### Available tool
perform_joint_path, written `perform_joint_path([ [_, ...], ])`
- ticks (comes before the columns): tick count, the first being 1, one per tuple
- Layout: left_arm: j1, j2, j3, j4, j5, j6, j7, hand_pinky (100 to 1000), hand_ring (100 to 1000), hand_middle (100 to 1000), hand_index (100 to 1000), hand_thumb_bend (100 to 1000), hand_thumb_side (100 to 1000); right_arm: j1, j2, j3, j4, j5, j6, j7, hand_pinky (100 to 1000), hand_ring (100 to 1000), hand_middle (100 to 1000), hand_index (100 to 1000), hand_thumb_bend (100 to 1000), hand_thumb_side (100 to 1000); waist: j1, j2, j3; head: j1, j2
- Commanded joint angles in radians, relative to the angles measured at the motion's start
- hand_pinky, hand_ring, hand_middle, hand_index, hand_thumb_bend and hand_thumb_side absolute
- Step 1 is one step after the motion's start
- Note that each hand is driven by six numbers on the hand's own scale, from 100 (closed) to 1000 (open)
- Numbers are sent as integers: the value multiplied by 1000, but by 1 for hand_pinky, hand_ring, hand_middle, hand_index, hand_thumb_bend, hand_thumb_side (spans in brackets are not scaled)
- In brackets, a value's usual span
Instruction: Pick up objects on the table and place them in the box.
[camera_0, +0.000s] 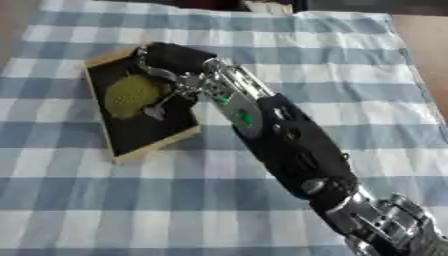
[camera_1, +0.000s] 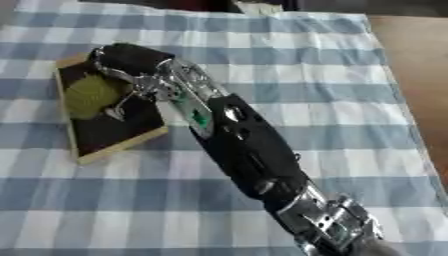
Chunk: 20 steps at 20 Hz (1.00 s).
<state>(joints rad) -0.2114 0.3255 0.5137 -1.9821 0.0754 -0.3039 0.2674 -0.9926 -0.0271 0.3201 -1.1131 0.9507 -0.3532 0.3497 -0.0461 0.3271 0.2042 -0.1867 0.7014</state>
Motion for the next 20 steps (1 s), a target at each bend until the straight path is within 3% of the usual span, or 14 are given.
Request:
perform_joint_path([
  [1, -12, 16, -1, -18, 6, -1, -7, 690, 518, 733, 859, 100, 496, -13, 17, -14, 38, 39, -1, -24, 689, 600, 526, 664, 100, 100, 7, -14, 3, -5, -15],
  [4, -13, 16, -1, -18, 6, -1, -8, 689, 518, 733, 859, 100, 496, -10, 24, -13, 67, 70, -16, -31, 734, 669, 607, 724, 100, 100, 7, -12, 3, -7, -15],
  [5, -13, 16, -1, -18, 7, -1, -8, 689, 518, 733, 859, 100, 497, -11, 24, -12, 69, 79, -25, -31, 772, 746, 716, 790, 220, 100, 8, -12, 2, -6, -14],
  [6, -13, 16, -2, -18, 7, -1, -9, 689, 518, 734, 859, 100, 497, -11, 23, -12, 69, 88, -34, -30, 784, 769, 745, 809, 254, 100, 8, -12, 2, -6, -14],
  [7, -14, 16, -2, -18, 7, -1, -9, 690, 518, 734, 860, 100, 497, -12, 22, -12, 67, 99, -42, -29, 814, 826, 807, 849, 341, 157, 8, -13, 1, -6, -14],
  [9, -14, 16, -2, -18, 7, 0, -10, 689, 518, 734, 859, 100, 497, -14, 20, -15, 56, 120, -50, -36, 824, 841, 833, 867, 387, 250, 8, -13, 0, -6, -15],
  [11, -14, 17, -2, -18, 7, 0, -10, 689, 518, 734, 859, 100, 496, -16, 17, -22, 38, 128, -48, -51, 826, 841, 836, 870, 358, 304, 8, -14, -1, -6, -14],
  [12, -15, 17, -2, -18, 7, 0, -10, 689, 519, 734, 859, 100, 496, -17, 15, -24, 27, 126, -46, -58, 826, 841, 836, 870, 390, 287, 7, -15, -2, -5, -13],
  [16, -12, 19, -2, -18, 6, 2, -10, 689, 519, 734, 859, 100, 497, -32, -17, -34, -55, 84, -37, -72, 823, 833, 828, 862, 373, 282, 6, -20, -8, 0, -10],
  [20, -4, 25, 1, -18, 2, 2, -7, 689, 520, 734, 859, 100, 493, -49, -99, -54, -202, -35, -4, -65, 819, 820, 815, 855, 357, 252, 5, -30, -19, 13, -2],
])
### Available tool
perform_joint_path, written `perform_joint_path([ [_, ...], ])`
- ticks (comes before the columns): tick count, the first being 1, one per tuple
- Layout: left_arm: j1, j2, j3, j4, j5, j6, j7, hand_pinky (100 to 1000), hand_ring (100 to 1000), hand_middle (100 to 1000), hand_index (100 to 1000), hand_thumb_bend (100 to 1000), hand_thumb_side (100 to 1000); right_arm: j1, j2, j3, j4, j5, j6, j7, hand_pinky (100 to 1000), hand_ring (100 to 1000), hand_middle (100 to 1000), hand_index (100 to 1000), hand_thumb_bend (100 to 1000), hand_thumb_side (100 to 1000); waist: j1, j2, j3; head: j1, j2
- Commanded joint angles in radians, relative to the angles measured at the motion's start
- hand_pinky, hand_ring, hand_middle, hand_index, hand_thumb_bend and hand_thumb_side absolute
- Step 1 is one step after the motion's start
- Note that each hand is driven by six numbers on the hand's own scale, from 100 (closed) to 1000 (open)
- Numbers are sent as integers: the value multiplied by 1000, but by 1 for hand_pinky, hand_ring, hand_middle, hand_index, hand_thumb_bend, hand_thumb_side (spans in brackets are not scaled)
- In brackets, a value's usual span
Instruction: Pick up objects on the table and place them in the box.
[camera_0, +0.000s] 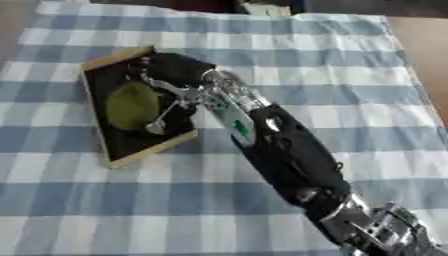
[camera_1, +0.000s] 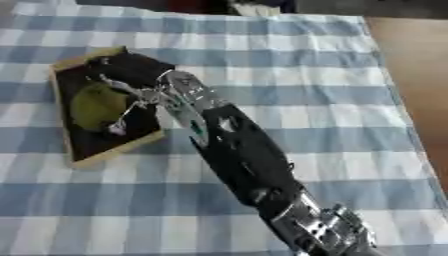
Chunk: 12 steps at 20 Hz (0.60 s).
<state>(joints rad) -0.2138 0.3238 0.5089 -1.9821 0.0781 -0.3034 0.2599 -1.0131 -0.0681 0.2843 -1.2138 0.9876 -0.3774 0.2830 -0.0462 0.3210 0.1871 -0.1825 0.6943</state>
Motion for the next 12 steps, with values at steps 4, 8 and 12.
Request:
perform_joint_path([
  [4, 8, 31, 11, -18, -7, 3, 8, 689, 520, 734, 859, 100, 492, -24, -190, -56, -281, -259, 88, 29, 813, 804, 798, 843, 344, 206, 5, -33, -15, 27, 11],
  [8, 18, 36, 16, -18, -15, 3, 15, 689, 520, 735, 859, 100, 491, 21, -359, -113, -456, -446, 171, 20, 807, 788, 779, 833, 341, 159, 5, -41, -33, 49, 16],
  [12, 25, 40, 19, -18, -21, 2, 21, 689, 520, 735, 859, 100, 489, 106, -524, -181, -597, -594, 242, -31, 797, 763, 746, 809, 322, 131, 9, -43, -50, 67, 17],
])
